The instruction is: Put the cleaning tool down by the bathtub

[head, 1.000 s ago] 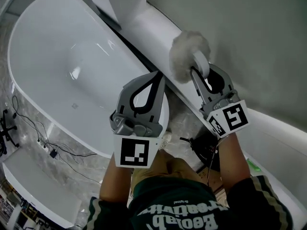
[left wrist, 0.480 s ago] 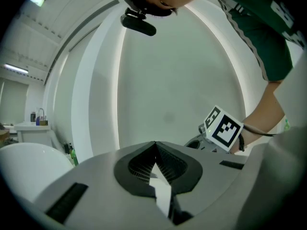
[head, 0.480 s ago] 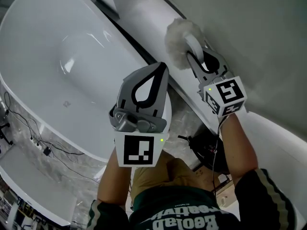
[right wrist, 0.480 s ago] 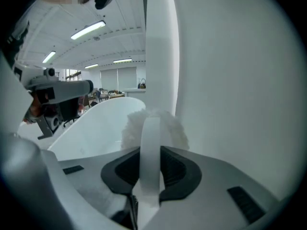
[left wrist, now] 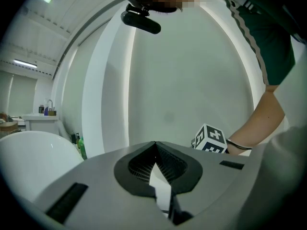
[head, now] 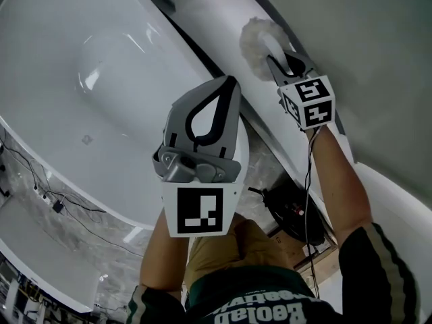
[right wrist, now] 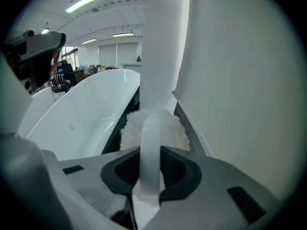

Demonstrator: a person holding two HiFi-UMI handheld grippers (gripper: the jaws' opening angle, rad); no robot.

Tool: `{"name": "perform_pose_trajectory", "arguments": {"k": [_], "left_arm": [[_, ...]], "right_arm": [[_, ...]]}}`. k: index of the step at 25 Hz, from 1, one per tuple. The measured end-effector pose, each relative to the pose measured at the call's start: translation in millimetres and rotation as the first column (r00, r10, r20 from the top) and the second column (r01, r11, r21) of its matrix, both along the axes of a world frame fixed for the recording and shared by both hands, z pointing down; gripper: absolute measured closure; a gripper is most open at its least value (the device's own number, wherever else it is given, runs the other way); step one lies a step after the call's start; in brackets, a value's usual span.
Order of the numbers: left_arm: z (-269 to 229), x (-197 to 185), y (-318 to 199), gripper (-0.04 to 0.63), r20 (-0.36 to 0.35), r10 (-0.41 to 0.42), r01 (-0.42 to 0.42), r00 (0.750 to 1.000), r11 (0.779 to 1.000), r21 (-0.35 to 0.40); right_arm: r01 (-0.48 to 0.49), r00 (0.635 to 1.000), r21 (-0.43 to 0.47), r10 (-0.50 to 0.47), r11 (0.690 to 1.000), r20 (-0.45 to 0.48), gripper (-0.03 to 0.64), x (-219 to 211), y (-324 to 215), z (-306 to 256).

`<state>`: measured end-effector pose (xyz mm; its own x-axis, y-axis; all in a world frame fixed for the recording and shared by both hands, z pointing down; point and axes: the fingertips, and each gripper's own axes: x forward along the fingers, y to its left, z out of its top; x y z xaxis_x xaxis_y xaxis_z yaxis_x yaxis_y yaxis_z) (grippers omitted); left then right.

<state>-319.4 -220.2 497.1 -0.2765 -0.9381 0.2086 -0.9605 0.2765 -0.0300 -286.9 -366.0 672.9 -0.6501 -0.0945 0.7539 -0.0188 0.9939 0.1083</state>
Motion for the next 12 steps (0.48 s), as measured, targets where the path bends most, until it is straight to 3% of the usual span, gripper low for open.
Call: {"name": "perform_pose_trajectory", "arguments": {"k": [12], "left_arm": [[30, -11, 19, 0.586, -0.048, -0.045, 0.044, 0.998, 0.999, -0.02]], "right_arm": [[0.042, 0.982, 0.012, -0.039, 0.999, -0.185, 0.523, -14, -12, 71]]}}
